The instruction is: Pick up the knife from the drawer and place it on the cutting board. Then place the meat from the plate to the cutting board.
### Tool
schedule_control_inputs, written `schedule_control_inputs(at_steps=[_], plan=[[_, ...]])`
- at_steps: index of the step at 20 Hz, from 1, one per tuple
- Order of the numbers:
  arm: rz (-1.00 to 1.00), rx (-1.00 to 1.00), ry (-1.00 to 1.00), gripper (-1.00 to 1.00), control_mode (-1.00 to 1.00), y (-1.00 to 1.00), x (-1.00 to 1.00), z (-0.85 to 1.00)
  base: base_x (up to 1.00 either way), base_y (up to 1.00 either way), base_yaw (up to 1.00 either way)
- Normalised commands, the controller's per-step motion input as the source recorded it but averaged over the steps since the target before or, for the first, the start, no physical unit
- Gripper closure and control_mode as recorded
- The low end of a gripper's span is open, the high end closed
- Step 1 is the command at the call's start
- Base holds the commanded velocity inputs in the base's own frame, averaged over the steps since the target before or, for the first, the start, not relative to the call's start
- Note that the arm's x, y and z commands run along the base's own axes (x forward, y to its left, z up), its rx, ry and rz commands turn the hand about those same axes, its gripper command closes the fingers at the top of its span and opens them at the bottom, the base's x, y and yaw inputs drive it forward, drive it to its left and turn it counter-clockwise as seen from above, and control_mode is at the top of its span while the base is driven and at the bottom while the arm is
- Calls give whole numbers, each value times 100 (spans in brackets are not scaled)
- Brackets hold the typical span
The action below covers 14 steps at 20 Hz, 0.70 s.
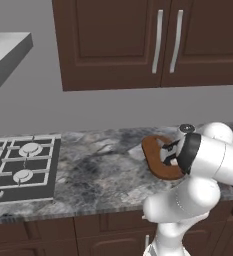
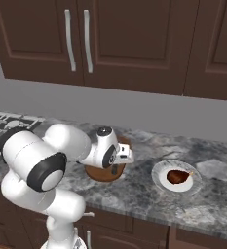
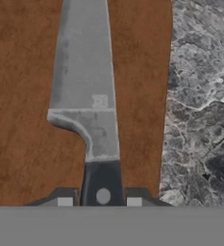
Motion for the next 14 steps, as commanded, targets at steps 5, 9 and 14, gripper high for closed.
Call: schedule_control_inputs(at_steps=[5,9,14], plan=[[0,0,1,-100,-100,12,19,-38,0,0,0],[0,0,0,-100,-100,14,9,-10,0,0,0],[0,0,0,-100,-100,-1,-3,3,0,0,0]])
